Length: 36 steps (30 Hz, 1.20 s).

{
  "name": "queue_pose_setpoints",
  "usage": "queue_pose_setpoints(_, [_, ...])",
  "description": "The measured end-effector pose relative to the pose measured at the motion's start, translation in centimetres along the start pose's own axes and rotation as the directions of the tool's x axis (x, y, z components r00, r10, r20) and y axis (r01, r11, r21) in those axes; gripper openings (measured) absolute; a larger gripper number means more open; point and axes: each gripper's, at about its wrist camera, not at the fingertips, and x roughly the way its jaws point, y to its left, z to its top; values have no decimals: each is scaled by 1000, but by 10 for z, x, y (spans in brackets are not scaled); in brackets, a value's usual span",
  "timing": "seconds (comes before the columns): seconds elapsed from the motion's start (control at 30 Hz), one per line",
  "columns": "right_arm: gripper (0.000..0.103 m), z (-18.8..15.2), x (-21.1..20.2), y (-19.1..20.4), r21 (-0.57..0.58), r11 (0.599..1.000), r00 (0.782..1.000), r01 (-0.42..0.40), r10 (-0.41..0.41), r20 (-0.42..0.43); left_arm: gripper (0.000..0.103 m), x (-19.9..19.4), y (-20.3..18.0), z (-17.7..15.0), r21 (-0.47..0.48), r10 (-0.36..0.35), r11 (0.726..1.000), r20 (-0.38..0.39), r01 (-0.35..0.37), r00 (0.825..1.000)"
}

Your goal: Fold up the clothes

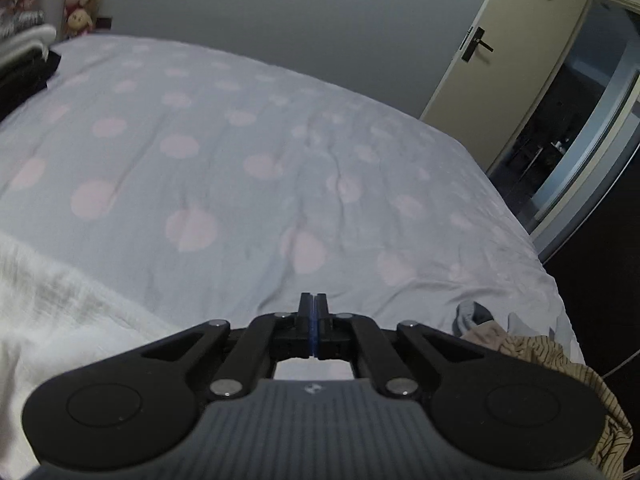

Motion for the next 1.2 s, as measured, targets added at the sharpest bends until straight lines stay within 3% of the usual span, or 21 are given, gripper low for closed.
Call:
queue_pose_setpoints(0.13, [4, -17, 3, -2, 14, 1000, 997, -26, 27, -66, 16, -19, 22, 17, -36, 65, 997, 36, -63, 997])
queue_pose_setpoints(0.3, [6, -44, 17, -2, 26, 999, 989, -44, 48, -140, 16, -24, 54, 33, -66, 186, 980, 12, -185, 982])
queue_pose_setpoints(0.37, [13, -50, 23, -4, 19, 998, 983, -60, 62, -174, 16, -20, 63, 36, -67, 210, 975, -4, -209, 978])
queue_pose_setpoints(0.4, [16, -52, 25, -6, 17, 998, 980, -66, 68, -185, 16, -17, 66, 37, -68, 217, 974, -13, -218, 976])
queue_pose_setpoints(0.47, [33, -55, 29, -11, 15, 997, 975, -81, 82, -207, 16, -9, 70, 33, -72, 225, 971, -30, -226, 974])
queue_pose_setpoints(0.6, [36, -63, 35, -17, -9, 992, 958, -124, 118, -260, 16, 3, 77, 25, -86, 227, 969, -53, -231, 973])
queue_pose_setpoints(0.7, [45, -71, 39, -22, -38, 983, 943, -178, 160, -291, 16, 7, 80, 23, -91, 230, 968, -63, -235, 971])
queue_pose_setpoints(0.87, [49, -89, 49, -30, -70, 966, 914, -251, 212, -346, 16, 17, 79, 20, -78, 245, 965, -74, -250, 967])
queue_pose_setpoints(1.1, [45, -110, 94, -46, -13, 979, 897, -205, 182, -402, 16, 22, 76, 18, -65, 254, 964, -67, -258, 965])
queue_pose_setpoints(1.13, [38, -112, 99, -47, 10, 978, 893, -208, 194, -406, 16, 22, 76, 18, -66, 253, 964, -68, -257, 965])
queue_pose_setpoints(1.17, [21, -114, 103, -47, 33, 976, 888, -213, 208, -410, 16, 22, 77, 18, -68, 252, 964, -68, -257, 965])
queue_pose_setpoints(1.2, [13, -115, 104, -47, 53, 974, 887, -222, 224, -404, 16, 21, 77, 18, -73, 251, 964, -69, -256, 966])
